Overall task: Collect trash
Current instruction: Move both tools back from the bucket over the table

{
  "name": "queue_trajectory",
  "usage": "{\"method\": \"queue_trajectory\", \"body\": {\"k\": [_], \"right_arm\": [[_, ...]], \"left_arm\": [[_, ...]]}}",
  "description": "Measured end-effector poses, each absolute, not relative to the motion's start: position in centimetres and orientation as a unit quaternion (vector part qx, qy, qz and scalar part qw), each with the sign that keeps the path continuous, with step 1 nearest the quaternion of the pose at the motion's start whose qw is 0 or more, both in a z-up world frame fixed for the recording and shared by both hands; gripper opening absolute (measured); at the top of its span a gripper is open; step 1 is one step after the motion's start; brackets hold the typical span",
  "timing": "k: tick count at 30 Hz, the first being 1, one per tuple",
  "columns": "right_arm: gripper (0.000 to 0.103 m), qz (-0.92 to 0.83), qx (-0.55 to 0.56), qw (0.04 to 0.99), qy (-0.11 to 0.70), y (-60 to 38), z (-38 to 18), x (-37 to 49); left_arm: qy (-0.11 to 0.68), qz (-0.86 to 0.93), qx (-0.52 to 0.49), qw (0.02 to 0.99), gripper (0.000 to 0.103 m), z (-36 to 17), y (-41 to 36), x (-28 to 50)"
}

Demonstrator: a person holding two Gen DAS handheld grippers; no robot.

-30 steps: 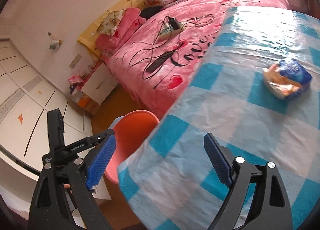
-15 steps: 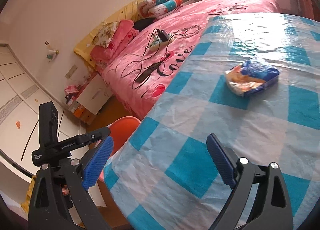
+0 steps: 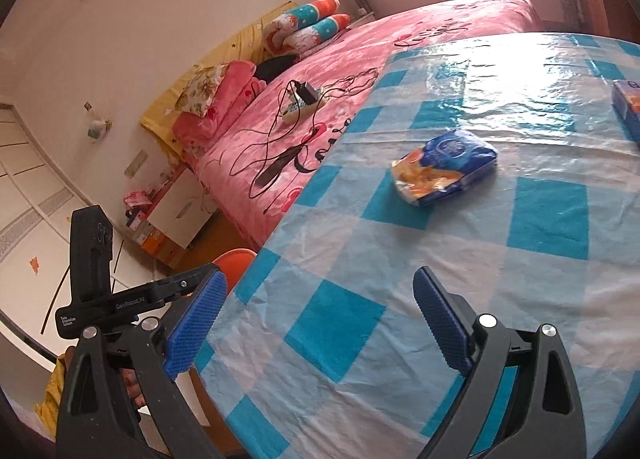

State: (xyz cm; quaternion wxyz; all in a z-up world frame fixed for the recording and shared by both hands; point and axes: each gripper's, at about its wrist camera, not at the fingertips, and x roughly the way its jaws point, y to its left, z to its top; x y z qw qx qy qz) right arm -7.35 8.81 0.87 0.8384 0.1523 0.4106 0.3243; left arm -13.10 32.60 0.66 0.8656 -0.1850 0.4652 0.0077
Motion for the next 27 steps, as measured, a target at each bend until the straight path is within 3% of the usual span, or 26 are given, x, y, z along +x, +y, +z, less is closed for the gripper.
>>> {"method": "queue_trajectory", "body": {"k": [27], "right_arm": [[0.093, 0.288, 0.208, 0.855, 0.378, 0.6, 1.9, -7.1]], "left_arm": [[0.486, -0.039, -0.128, 0.864, 0.080, 1.4, 24.4, -10.8]]}}
